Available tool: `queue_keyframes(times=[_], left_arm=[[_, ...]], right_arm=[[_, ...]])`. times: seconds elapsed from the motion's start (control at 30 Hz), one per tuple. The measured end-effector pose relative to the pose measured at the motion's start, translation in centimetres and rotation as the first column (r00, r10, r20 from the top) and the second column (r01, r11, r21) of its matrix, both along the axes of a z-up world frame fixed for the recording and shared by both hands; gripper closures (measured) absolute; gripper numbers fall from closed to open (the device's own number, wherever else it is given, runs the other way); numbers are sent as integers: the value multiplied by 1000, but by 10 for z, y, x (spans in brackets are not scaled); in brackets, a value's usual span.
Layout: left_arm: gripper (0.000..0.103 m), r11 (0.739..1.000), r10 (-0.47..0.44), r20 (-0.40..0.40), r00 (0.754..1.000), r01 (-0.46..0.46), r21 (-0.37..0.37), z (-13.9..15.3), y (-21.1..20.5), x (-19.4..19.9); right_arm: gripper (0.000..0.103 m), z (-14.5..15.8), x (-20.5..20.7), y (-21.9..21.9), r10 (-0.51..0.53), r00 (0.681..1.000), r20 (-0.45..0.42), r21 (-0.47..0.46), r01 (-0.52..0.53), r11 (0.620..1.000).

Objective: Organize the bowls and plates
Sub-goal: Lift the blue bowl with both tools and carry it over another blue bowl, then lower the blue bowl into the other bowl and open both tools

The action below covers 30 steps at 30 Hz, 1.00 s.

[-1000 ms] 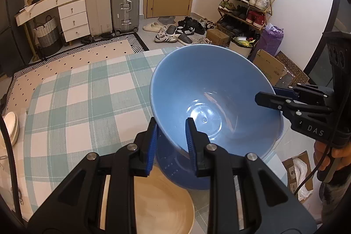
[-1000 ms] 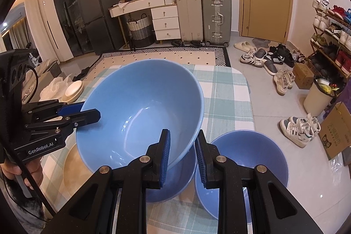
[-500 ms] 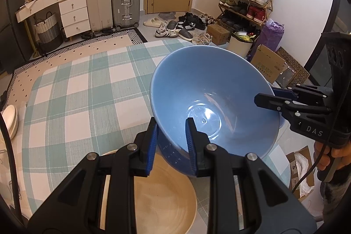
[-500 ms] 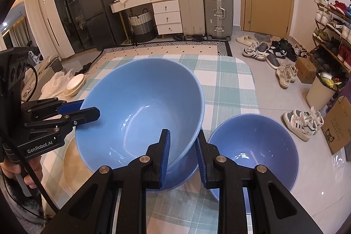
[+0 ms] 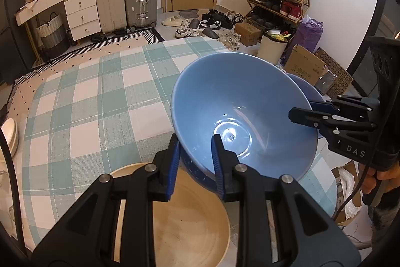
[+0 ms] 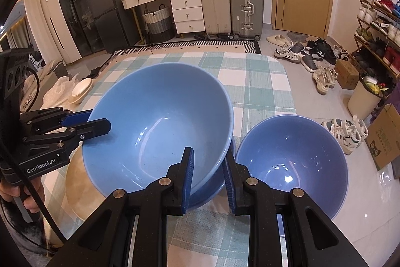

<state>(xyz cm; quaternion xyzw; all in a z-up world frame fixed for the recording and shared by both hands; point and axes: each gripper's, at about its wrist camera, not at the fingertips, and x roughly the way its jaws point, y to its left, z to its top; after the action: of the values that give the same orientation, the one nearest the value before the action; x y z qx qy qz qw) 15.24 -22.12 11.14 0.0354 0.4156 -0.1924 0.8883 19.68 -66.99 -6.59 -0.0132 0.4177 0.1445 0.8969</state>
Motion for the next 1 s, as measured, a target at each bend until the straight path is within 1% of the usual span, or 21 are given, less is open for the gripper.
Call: queue_keyframes(times=[0.37,0.57,0.67,1.0], left_arm=[[81,1000,6,-28,1000,-5,28,-31,-2,15],[81,999,9,-32,999,-8,43,-41,-3,18],[81,998,12,-33,999,-10,62,-47,-6,22],[81,996,10,-45,999,-6,94,-64,-12,29]], right_arm=[[79,-24,13,3,-6,1000,-24,-31,5,999],[79,-32,15,5,-7,1000,-17,-70,5,998],[79,-36,15,7,-2,1000,-16,-97,1,995],[79,-52,16,9,-4,1000,-28,-139,0,990]])
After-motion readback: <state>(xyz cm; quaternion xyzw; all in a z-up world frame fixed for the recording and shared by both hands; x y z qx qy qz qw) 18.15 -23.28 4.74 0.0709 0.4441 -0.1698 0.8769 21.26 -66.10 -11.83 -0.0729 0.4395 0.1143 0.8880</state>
